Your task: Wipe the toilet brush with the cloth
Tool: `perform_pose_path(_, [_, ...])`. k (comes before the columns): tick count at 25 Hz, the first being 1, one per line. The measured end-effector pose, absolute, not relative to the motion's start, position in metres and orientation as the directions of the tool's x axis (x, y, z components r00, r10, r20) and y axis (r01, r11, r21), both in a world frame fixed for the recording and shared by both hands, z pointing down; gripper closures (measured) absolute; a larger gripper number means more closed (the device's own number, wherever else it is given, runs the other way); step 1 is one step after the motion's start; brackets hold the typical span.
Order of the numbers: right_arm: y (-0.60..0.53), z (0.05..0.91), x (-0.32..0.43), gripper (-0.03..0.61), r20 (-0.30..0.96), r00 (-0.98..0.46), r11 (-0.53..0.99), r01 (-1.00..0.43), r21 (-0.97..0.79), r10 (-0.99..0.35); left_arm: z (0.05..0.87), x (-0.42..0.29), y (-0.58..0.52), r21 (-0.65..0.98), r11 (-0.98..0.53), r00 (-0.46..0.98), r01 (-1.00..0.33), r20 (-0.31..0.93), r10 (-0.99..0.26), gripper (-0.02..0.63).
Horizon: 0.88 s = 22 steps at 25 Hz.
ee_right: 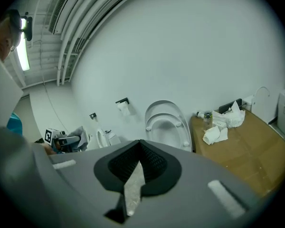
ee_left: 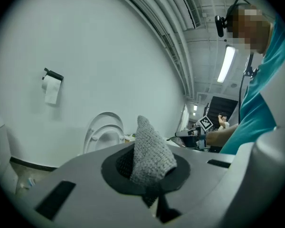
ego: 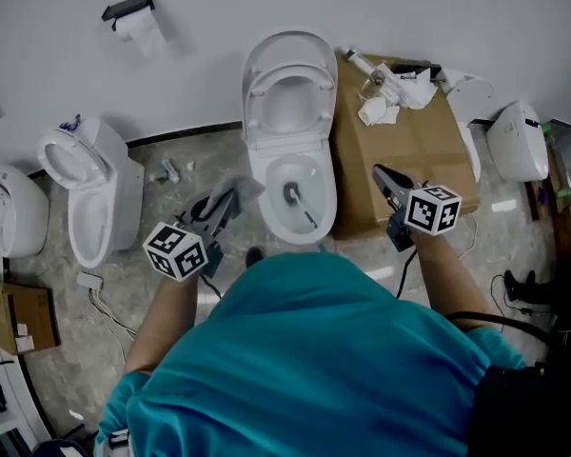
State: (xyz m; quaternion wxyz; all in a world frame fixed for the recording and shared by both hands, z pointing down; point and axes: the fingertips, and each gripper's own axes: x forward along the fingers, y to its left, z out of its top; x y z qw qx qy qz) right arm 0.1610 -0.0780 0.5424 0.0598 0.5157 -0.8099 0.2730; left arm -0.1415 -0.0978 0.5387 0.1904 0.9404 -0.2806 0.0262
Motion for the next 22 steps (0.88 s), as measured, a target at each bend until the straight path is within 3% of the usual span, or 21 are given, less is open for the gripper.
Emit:
perform_pose_path(6, [-0.132,0.555,0.127,0.583,0.443,-0.426,0.268,-0.887,-0.375,-0.789,0.546,-0.166,-0.164,0.339,-0.813,0.881,-0.474,0.182,-0.438,0.601])
perform_pose_path(13, [-0.167,0.613,0.126,0.583,0.559,-0.441,0.255,-0.889,-0.381,-0.703,0.591,-0.143,-0.198,0.398,-0.798,0.891,-0.452,0.249,-0.381,0.601])
perform_pose_path(22, [-0.185,0.760,0.152,0.558,0.729,-0.528,0.304,-0.849,-0.433,-0.435,0.670,-0.081,-0.216,0.422,-0.716,0.824,-0.556,0.393,-0.408,0.601])
